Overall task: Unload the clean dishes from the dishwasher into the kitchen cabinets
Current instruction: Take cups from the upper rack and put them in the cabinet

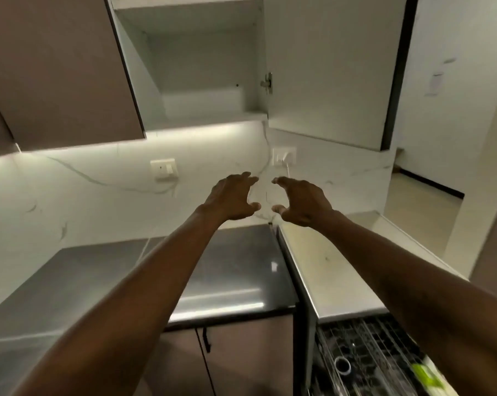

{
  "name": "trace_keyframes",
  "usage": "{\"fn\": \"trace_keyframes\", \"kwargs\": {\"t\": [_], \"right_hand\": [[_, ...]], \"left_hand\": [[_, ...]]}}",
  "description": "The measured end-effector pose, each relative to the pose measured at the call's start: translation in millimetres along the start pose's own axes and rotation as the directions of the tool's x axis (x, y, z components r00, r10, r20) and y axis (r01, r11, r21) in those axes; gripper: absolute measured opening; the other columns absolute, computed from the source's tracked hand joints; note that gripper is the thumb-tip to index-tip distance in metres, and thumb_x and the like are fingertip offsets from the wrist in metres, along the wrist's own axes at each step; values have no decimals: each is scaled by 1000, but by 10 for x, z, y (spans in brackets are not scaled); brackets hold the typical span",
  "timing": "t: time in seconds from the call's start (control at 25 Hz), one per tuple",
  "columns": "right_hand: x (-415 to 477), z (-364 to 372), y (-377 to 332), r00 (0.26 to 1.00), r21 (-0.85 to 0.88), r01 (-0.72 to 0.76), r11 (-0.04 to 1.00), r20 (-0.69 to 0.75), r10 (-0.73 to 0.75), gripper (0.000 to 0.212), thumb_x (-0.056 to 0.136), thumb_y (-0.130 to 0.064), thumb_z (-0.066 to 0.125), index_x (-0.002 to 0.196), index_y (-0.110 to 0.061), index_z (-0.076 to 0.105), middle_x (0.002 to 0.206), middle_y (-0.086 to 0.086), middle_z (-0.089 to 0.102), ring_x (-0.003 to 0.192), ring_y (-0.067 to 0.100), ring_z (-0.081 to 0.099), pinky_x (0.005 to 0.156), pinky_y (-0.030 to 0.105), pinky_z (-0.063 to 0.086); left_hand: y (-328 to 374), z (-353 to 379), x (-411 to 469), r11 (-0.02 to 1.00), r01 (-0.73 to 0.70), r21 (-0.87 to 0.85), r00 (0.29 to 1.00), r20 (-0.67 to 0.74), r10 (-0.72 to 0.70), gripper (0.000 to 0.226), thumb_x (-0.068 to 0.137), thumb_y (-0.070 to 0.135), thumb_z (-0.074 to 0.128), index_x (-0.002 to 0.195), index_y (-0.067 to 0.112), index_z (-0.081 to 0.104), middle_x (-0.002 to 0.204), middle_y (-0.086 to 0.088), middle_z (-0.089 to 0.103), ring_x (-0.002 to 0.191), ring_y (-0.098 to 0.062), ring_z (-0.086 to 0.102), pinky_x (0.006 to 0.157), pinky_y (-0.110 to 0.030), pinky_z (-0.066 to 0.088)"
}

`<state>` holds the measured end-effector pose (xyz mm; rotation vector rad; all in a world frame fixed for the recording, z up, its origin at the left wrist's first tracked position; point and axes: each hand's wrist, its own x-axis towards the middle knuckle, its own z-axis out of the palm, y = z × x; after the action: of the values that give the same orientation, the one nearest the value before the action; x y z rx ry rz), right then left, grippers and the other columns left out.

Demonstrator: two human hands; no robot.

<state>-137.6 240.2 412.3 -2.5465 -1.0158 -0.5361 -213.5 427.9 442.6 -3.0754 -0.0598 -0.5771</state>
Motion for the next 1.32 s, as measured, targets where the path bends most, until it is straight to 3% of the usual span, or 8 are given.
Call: {"fn": "trace_keyframes", "kwargs": {"t": [0.16,0.4,0.68,0.88,1.04,1.16,1.32], "right_hand": [[-589,131,104,993,-69,46,997,112,-38,73,85,-46,70,150,-27,43,158,4,38,141,25,43,113,42,34],[-1219,198,527,977,-120,63,991,209,-37,76,85,-48,69,152,-26,40,162,6,30,149,22,29,121,44,22],[-2099,311,1442,942,-75,15,997,337,11,75,83,-40,75,150,-30,43,161,3,31,146,24,34,118,43,29],[-2779,519,2163,882,-31,-33,999,470,44,73,83,-38,74,149,-27,45,160,4,35,143,25,38,116,41,35],[-3206,795,2558,834,35,-145,989,541,103,73,83,-32,75,149,-26,45,159,4,36,144,25,38,116,42,36],[-3491,1134,2804,802,53,-267,962,565,191,71,83,-30,75,147,-27,45,158,2,38,142,23,40,113,41,40],[-3961,1818,3157,704,76,-411,909,660,263,69,84,-28,73,147,-20,47,152,6,46,138,26,44,110,37,41]], "left_hand": [[275,308,-441,999,24,-42,994,111,-19,83,79,57,69,150,26,40,151,1,45,132,-27,48,99,-40,46],[899,735,-823,993,23,-113,977,215,1,80,76,57,70,145,29,44,137,1,56,118,-24,57,92,-38,52],[2038,1523,-1145,989,72,-131,908,419,-11,73,80,50,72,144,27,47,135,-3,58,123,-25,56,97,-42,51],[2798,2202,-1405,969,143,-200,838,545,-11,57,79,45,72,131,23,59,98,0,65,93,-20,65,82,-38,57],[3114,2678,-1490,961,194,-199,795,606,-35,31,81,37,74,106,21,67,90,4,63,76,-12,62,73,-34,59],[3194,3153,-1482,947,241,-213,781,621,-60,23,78,36,74,90,19,64,83,5,61,71,-12,61,68,-34,59],[3270,4036,-1447,960,210,-183,723,691,-27,20,78,26,70,76,23,51,73,3,58,61,-9,56,52,-26,49]]}}
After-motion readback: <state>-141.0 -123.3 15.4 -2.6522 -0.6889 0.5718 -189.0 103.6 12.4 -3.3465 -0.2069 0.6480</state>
